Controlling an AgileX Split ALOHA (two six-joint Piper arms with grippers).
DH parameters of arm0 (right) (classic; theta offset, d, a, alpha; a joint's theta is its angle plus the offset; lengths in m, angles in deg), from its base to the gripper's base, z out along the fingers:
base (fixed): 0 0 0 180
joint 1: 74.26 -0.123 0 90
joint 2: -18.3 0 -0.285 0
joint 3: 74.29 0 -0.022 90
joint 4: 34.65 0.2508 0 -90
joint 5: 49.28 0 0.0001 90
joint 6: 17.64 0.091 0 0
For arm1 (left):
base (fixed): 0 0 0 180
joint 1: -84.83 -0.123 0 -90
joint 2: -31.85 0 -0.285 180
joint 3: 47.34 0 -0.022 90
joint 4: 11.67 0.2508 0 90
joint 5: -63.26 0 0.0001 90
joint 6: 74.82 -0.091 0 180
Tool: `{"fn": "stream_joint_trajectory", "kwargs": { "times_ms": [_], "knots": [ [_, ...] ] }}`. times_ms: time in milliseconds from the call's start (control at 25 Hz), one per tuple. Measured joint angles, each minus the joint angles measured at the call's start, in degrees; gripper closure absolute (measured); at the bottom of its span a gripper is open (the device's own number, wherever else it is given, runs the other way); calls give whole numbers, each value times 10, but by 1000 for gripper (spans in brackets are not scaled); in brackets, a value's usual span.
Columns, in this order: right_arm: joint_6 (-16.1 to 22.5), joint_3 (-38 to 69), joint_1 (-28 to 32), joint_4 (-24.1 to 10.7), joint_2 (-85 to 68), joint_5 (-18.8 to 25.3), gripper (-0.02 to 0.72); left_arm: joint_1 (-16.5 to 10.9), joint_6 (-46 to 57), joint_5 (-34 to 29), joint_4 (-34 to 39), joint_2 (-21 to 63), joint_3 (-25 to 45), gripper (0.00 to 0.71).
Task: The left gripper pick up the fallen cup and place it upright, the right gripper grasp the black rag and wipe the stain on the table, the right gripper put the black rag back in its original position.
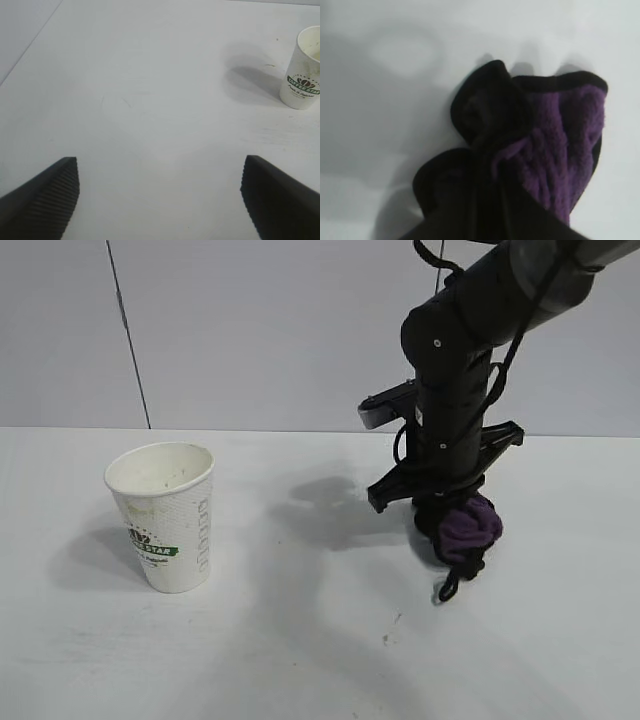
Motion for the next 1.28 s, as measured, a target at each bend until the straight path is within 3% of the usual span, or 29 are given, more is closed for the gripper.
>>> {"fn": "stream_joint_trajectory", "kwargs": {
  "times_ms": [200,400,480,640,720,960,1120,1280],
  "knots": [
    [-14,0,0,27,-13,39,681,0,0,0,0,0,0,79],
    [-16,0,0,84,-15,19,656,0,0,0,0,0,0,79],
    [-16,0,0,104,-17,13,566,0,0,0,0,0,0,79],
    [-6,0,0,117,-17,9,227,0,0,0,0,0,0,79],
    [-2,0,0,117,-18,9,145,0,0,0,0,0,0,79],
    [26,-5,21,71,-50,9,133,0,0,0,0,0,0,79],
    [38,-23,95,29,-111,14,135,0,0,0,0,0,0,79],
    [36,-30,205,19,-180,27,135,0,0,0,0,0,0,79]
  ]
}}
